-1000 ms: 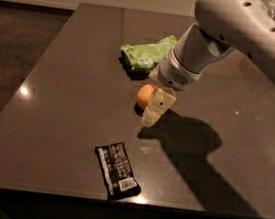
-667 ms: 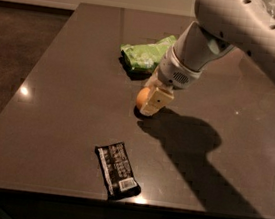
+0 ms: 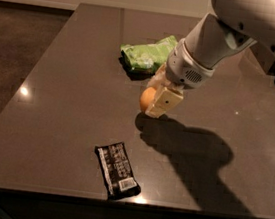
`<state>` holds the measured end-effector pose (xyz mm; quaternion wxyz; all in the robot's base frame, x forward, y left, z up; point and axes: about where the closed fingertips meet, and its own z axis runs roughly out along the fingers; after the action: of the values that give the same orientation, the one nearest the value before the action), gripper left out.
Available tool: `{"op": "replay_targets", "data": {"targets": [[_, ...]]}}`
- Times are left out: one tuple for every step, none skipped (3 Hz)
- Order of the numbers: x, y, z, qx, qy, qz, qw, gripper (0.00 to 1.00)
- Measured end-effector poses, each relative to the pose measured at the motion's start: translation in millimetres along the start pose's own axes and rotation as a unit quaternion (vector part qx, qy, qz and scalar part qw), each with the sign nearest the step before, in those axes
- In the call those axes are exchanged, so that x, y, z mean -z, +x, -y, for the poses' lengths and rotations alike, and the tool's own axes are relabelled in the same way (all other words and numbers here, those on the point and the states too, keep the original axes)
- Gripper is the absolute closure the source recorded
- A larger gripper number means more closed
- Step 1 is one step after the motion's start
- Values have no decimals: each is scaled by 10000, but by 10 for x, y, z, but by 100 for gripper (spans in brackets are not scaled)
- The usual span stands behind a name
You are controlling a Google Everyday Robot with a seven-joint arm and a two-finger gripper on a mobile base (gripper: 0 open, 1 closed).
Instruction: Move orange near rxbar chocolate
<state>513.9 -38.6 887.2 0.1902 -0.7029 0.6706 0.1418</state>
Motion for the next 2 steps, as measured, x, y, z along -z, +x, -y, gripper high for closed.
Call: {"op": "replay_targets", "data": {"targets": [[134,3,-213,270,-140,8,9995,100],[216,43,-442,552,-333,-50,9979,100]]}}
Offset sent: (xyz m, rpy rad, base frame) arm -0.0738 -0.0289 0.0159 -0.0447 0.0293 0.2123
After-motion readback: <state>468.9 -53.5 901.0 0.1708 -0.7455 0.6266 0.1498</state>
